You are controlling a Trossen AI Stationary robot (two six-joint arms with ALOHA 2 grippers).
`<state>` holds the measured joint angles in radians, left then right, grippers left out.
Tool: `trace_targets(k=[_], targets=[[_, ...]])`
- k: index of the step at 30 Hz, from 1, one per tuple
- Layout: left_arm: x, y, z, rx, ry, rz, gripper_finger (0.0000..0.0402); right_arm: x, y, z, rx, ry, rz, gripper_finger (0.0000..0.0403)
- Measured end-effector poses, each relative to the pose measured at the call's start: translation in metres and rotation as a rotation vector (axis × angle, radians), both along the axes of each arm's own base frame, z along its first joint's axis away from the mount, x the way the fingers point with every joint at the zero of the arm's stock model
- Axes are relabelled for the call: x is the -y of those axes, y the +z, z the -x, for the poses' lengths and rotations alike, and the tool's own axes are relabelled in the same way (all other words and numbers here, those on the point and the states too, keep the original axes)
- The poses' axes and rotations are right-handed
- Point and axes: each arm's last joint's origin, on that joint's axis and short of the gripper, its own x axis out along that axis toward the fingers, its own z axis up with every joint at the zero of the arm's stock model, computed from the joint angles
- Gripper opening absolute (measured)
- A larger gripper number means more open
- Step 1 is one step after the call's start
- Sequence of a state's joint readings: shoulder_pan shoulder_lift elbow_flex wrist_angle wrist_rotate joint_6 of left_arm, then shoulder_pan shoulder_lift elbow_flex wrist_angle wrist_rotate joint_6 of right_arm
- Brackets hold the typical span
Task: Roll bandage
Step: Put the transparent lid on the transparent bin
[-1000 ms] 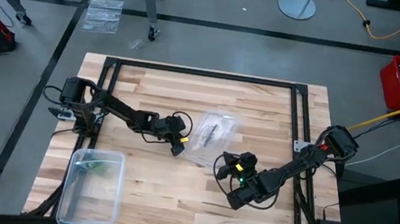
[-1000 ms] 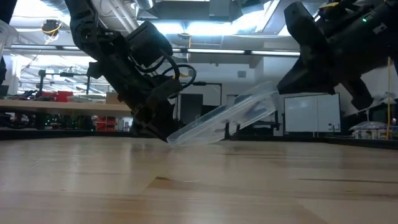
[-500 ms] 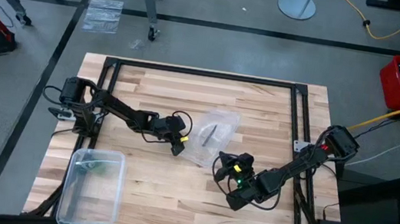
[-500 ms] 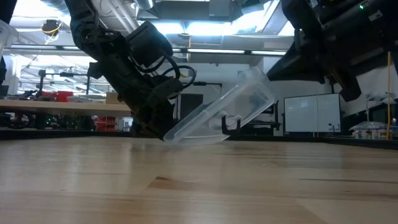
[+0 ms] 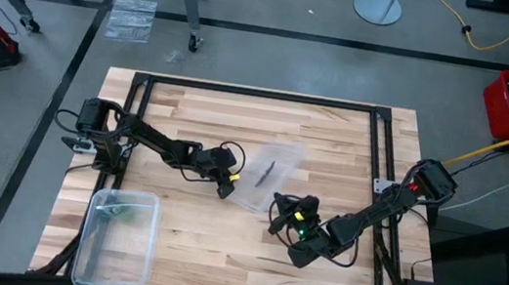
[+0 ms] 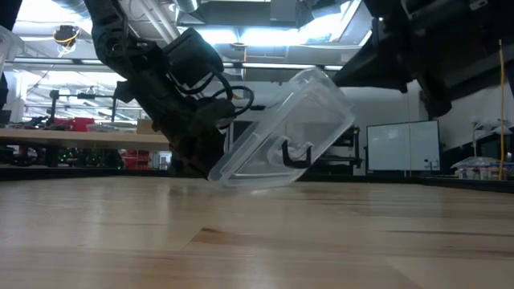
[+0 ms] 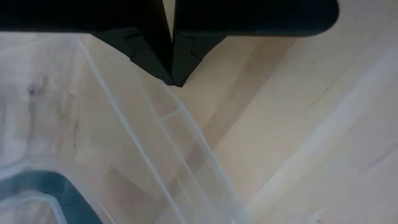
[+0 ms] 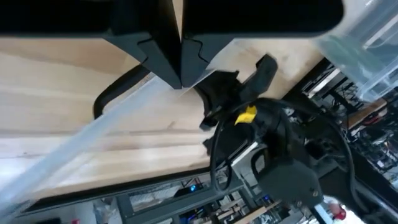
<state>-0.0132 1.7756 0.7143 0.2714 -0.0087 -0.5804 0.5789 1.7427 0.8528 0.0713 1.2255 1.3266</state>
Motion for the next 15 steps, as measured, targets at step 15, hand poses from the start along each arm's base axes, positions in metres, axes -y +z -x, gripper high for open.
trace_targets(k=[15], targets=[[0.024,0.001,0.001,0.001,-0.181,0.145,0.0003,0.014,0.006,-0.013,0.037,-0.059,0.034,0.0005]])
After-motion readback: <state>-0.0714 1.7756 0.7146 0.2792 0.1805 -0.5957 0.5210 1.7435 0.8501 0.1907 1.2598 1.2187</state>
